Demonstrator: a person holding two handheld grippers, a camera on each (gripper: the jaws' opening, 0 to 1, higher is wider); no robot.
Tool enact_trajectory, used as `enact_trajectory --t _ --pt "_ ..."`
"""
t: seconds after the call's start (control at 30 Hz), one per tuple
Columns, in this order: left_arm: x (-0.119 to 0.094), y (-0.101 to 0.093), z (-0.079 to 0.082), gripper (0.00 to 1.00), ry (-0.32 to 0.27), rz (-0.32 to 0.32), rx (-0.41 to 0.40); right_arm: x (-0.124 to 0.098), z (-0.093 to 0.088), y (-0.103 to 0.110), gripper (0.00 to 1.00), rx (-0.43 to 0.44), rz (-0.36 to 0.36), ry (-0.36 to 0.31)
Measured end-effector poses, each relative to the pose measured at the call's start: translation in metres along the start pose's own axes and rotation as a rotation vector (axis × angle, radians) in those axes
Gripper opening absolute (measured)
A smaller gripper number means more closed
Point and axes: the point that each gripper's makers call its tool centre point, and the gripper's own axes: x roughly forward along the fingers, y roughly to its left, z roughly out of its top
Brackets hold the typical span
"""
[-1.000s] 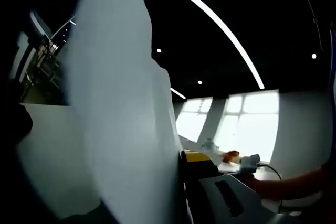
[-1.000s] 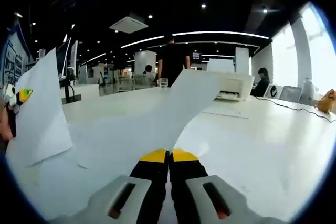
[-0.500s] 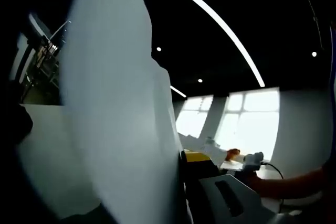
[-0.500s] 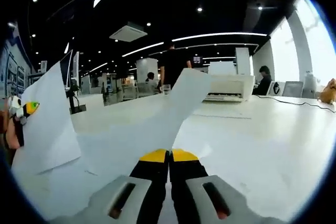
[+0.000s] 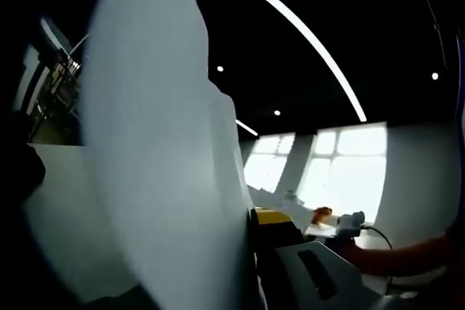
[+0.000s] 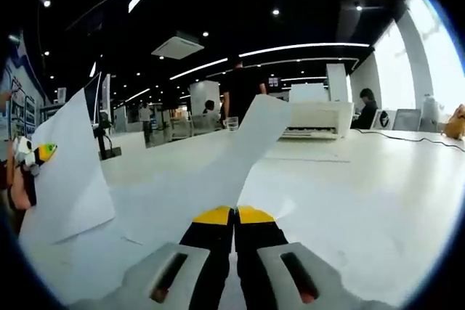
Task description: Organize the stack of printing papers by aligning and flattening the scattered papers on the table
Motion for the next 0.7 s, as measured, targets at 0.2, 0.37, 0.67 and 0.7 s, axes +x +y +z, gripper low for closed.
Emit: enact_trajectory --t 0.2,0.37,0.67,0.7 --pt "-0.0003 -0.0004 0.0003 0.07 -0.001 0.0 -0.001 -0.0005 0.0003 0.0 0.0 0.011 0.004 -0.002" --pt "-0.0005 -0.0004 0.0003 0.07 -0.002 0.0 -0.001 -0.0012 0.0004 -0.0006 0.0 0.021 0.004 -0.002" --pt "-0.0004 -0.0003 -0.0001 0.07 0.0 0.0 0.0 -0.0025 -0.0002 -0.0024 0.0 0.047 0.002 0.003" --pt "-0.0003 -0.0004 -0.0002 0.07 0.0 0.0 0.0 -0.003 -0.0005 -0.0031 0.0 0.052 0.0 0.005"
